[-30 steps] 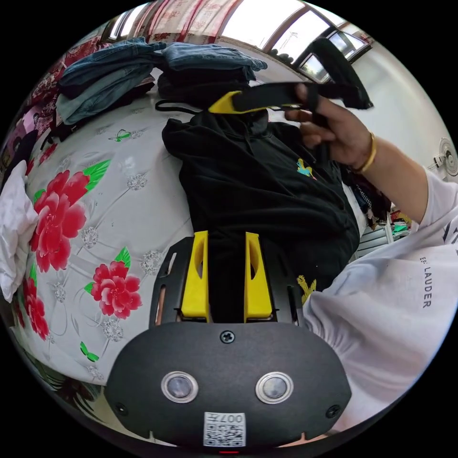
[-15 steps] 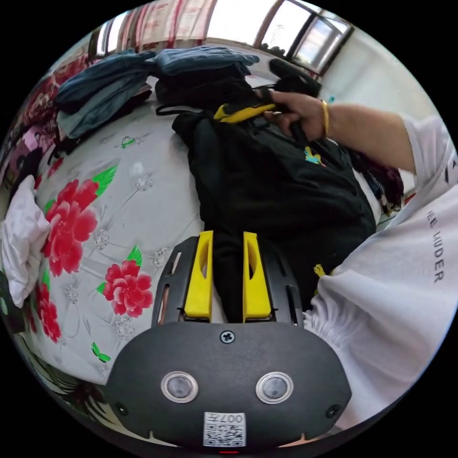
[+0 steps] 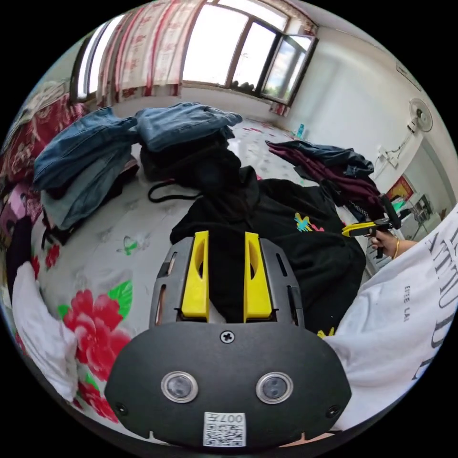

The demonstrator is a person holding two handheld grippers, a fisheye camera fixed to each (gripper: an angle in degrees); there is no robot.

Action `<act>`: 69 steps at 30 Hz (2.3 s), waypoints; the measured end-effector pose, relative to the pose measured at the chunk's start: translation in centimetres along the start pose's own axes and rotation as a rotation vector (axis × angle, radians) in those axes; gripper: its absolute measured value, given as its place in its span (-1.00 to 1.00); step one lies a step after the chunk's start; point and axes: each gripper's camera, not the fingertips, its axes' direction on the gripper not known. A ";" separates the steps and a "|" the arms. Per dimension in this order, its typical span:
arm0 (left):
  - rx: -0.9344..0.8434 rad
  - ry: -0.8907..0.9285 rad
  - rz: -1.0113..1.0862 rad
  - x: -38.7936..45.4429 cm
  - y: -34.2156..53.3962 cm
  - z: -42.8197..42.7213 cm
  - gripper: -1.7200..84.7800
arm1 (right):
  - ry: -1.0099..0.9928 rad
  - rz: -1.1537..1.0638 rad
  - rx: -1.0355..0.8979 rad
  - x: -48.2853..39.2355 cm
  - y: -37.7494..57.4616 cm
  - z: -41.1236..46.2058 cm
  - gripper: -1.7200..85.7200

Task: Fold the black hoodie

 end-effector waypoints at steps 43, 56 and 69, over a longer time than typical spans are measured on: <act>-0.324 -0.261 -0.562 0.9 8.5 -2.1 -0.78 | 0.258 0.526 0.235 27.6 -7.8 -16.8 -0.94; -0.117 -0.107 -0.490 1.5 6.3 -4.8 -0.78 | -0.426 -0.718 0.701 -5.5 -6.0 -37.4 -0.96; -0.107 -0.035 -0.504 -0.9 13.7 -8.7 -0.77 | -0.551 -0.804 0.065 -30.3 4.0 -7.0 -0.90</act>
